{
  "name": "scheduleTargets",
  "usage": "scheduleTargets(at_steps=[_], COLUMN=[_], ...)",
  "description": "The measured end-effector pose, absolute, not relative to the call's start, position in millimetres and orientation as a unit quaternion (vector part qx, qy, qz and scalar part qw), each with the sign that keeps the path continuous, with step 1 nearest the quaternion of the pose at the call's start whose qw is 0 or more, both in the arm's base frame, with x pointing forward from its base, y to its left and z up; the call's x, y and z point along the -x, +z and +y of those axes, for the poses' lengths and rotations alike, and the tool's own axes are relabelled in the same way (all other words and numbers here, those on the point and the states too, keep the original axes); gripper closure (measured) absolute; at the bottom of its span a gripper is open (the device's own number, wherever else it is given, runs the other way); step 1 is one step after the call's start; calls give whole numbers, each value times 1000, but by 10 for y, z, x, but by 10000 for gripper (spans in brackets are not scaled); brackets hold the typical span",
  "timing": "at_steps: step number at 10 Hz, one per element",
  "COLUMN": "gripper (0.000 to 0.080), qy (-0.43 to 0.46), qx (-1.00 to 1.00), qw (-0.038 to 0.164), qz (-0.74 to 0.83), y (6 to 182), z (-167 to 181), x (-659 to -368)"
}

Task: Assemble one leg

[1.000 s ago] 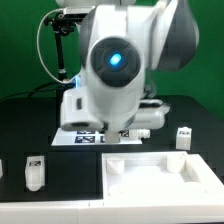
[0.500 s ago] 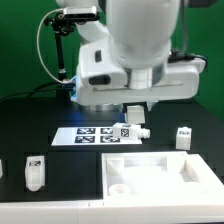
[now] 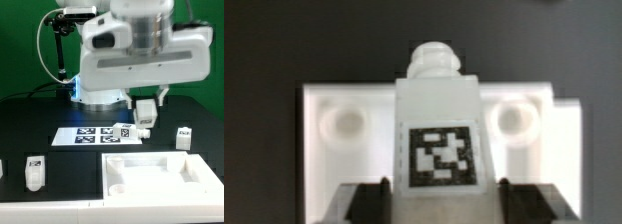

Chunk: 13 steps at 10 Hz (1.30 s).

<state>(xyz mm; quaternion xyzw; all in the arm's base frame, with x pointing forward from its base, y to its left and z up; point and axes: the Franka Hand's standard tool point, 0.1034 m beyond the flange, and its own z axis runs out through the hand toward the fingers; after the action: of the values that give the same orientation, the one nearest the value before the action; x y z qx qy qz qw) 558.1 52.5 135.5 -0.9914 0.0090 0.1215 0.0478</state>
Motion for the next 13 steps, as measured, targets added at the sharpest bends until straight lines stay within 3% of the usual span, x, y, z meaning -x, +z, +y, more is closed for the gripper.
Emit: scheduleTargets(at_steps=[2, 6, 10, 11, 13], gripper=[515, 515, 515, 515, 515], qy=[39, -120, -311, -303, -304], qx=[998, 992, 950, 953, 953], qw=[46, 33, 25, 23, 23], qz=[8, 24, 12, 10, 9], y=[1525, 1466, 1317, 1246, 1269], z=[590, 577, 952, 945, 945], x=[-5929, -6024, -6321, -6305, -6311])
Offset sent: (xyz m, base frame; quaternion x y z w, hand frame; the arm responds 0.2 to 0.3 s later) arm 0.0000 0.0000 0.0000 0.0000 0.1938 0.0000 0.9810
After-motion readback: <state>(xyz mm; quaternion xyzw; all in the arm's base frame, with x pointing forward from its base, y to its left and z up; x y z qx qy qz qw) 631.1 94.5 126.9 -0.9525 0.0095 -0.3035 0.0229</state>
